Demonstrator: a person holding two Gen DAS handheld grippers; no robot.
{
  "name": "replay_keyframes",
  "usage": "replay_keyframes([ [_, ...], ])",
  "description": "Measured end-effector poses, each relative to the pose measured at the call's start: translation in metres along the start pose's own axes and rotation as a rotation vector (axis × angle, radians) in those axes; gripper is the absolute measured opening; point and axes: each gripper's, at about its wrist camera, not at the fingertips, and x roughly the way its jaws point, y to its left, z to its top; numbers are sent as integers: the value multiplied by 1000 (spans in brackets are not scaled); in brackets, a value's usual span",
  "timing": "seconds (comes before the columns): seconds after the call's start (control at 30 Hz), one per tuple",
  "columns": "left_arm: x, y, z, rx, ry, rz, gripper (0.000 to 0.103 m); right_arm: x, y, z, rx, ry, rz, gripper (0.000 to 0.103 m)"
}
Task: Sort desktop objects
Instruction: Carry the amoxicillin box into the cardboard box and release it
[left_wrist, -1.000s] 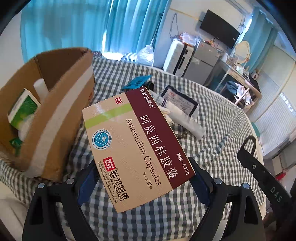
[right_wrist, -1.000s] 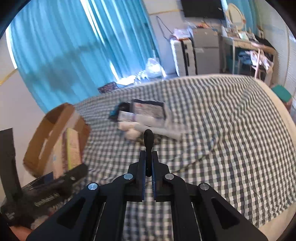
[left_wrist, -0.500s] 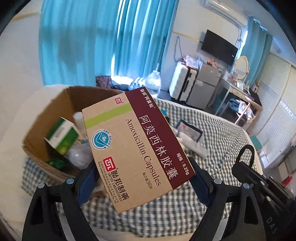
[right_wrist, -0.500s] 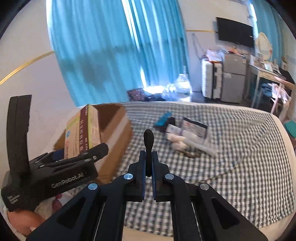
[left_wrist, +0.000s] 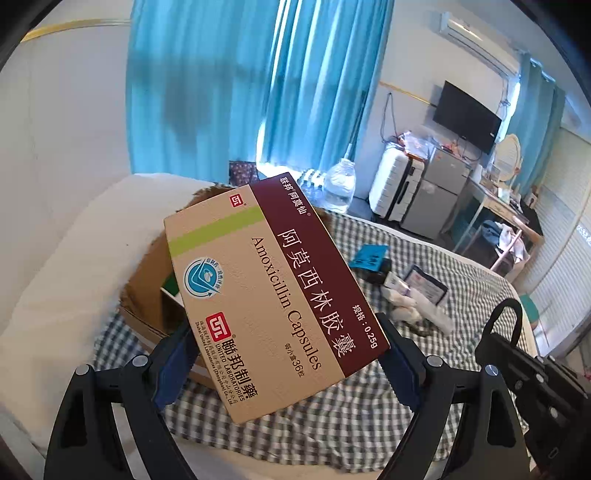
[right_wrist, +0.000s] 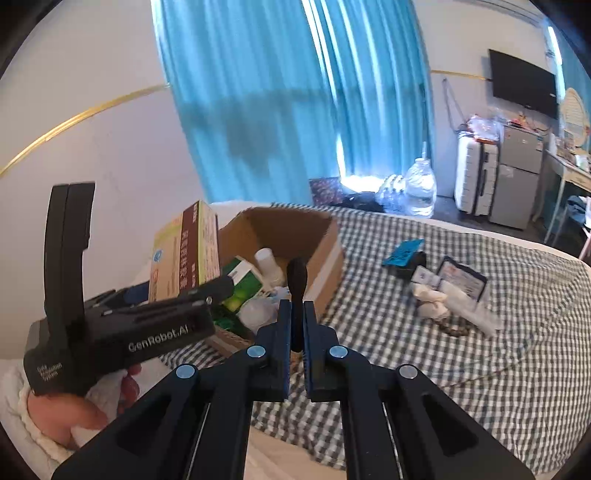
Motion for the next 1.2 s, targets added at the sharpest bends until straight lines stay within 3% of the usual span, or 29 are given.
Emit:
replay_keyframes([
  [0.17, 14, 27, 8, 0, 10, 18, 91, 23, 15, 7, -27, 22, 39, 5],
  [0.4, 59, 53, 43, 11, 98, 3, 91, 70, 28, 26, -18, 46, 90, 5],
  [0.57, 105, 57, 71, 92, 142, 10, 91, 125, 24, 45, -6, 88, 89, 5],
  [0.93, 197, 69, 92, 145, 255, 33, 91, 230, -7, 70, 113, 173, 87, 5],
  [1.0, 205, 69, 93, 150, 273, 56, 91, 237, -12, 72, 143, 174, 97, 18],
  [1.03, 206, 68, 93, 154, 275, 59, 93, 237, -14, 74, 156, 164, 93, 36],
  [1.07, 204, 65, 92, 157, 274, 61, 95, 236, -17, 74, 169, 151, 92, 46],
  [1.2, 196, 64, 93, 150, 266, 96, 100, 220, -26, 77, 222, 105, 107, 46],
])
